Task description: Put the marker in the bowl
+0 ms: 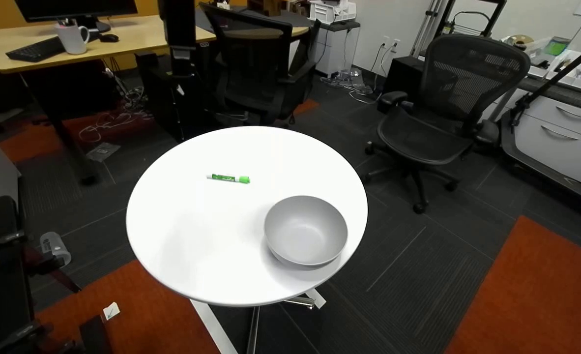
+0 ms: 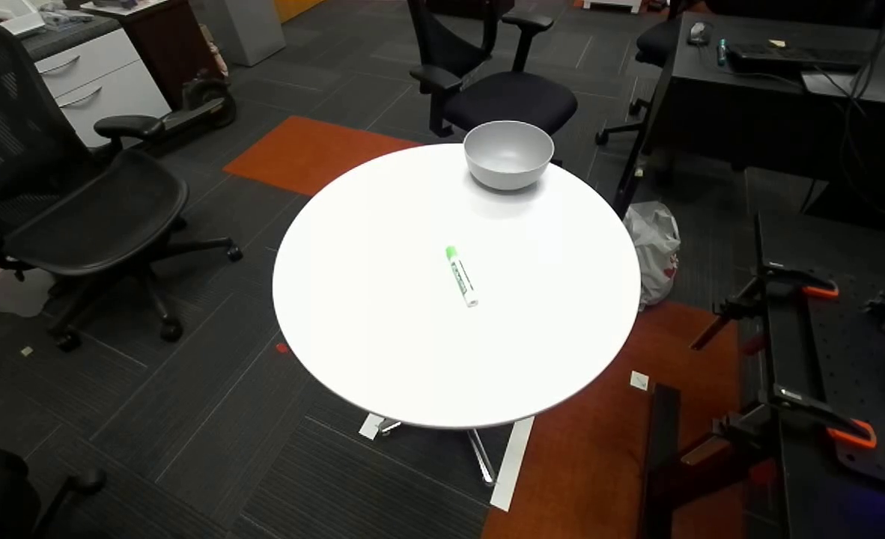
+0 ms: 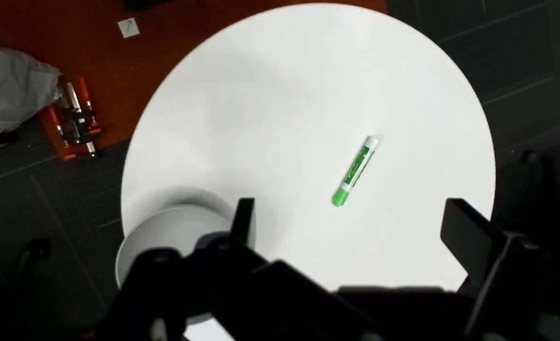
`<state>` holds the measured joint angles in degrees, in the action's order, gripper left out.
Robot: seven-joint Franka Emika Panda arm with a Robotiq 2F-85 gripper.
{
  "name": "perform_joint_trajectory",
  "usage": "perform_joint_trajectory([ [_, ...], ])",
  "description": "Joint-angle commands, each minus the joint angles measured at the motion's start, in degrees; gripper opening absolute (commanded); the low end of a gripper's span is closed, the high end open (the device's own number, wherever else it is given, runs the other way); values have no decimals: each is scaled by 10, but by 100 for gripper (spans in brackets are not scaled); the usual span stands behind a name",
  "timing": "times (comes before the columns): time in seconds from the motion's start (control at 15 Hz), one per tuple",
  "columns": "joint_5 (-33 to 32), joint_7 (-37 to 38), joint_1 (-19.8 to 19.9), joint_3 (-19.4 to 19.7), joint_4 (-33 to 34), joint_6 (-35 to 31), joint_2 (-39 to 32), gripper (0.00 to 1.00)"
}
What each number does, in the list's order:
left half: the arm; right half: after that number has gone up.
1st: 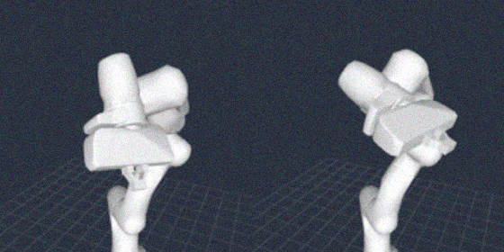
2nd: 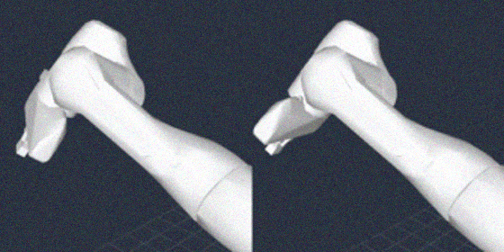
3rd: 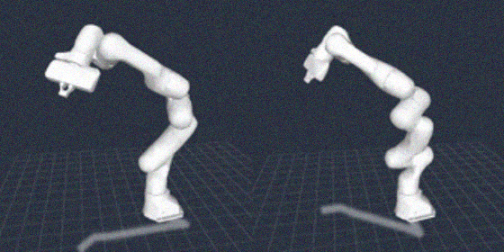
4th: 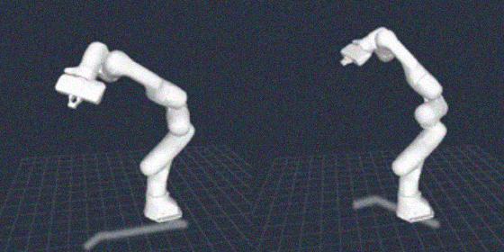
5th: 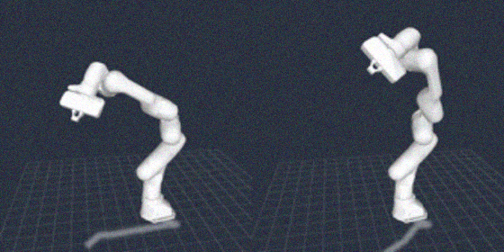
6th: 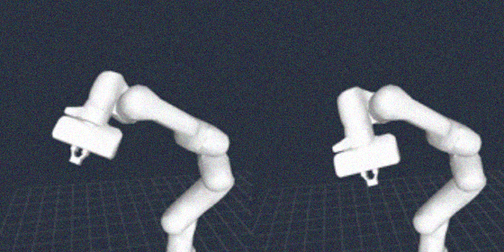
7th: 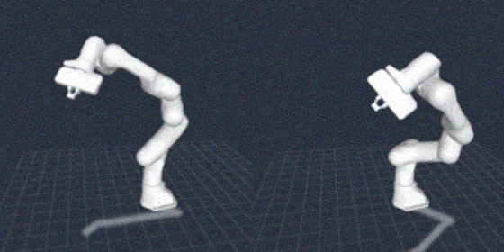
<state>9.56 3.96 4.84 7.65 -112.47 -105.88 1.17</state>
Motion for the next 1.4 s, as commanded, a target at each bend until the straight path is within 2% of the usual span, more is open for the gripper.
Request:
perform_joint_trajectory([
  [0.0, 12, 122, -14, -28, 8, -66, -65, 100],
  [0.27, 7, 248, -39, -43, 20, -139, -143, 100],
  [0.67, 1, 328, -78, -42, 35, -222, -255, 100],
  [0.87, 14, 326, -85, -48, 47, -256, -303, 100],
  [1.33, 11, 318, -104, -43, 53, -383, -373, 100],
])
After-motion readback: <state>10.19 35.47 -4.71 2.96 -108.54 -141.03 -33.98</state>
